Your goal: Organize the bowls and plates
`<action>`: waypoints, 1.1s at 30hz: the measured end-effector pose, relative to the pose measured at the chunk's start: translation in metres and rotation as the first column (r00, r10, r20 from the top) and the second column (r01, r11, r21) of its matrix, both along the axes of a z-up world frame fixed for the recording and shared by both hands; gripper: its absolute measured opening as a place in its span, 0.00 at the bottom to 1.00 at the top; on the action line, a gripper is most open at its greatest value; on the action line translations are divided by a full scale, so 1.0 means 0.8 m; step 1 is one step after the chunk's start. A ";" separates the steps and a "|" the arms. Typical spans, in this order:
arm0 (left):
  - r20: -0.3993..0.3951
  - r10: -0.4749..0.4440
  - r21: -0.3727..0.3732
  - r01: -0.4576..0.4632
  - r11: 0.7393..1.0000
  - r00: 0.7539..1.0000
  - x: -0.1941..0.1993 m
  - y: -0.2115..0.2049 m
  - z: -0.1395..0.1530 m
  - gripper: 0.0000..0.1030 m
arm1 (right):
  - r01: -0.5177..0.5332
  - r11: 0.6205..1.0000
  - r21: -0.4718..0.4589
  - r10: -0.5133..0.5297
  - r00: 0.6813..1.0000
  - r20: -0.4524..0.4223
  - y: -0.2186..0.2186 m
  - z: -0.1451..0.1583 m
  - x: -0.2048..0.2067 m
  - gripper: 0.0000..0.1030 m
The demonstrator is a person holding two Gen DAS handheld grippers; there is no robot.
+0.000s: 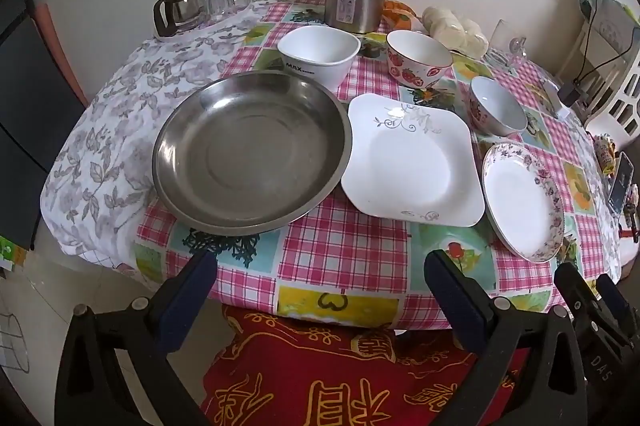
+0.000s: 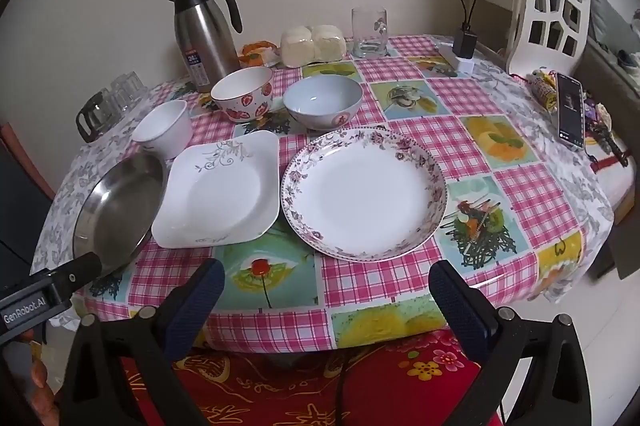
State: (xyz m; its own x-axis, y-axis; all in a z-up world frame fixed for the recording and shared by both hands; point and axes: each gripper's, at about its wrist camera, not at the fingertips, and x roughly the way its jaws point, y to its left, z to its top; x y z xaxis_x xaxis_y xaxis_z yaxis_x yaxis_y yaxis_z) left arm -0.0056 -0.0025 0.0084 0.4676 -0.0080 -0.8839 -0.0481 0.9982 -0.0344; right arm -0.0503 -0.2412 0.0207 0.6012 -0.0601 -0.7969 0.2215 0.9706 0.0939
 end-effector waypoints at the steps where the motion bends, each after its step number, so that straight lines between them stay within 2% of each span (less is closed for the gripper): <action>1: 0.001 -0.001 0.004 0.001 1.000 1.000 0.000 0.000 0.000 1.00 | -0.002 1.000 -0.003 0.002 1.000 0.002 0.001 0.001 0.000 1.00; 33: -0.023 0.017 0.004 -0.016 1.000 1.000 0.002 0.006 -0.009 1.00 | -0.001 1.000 -0.017 0.001 1.000 0.010 0.003 0.001 -0.001 1.00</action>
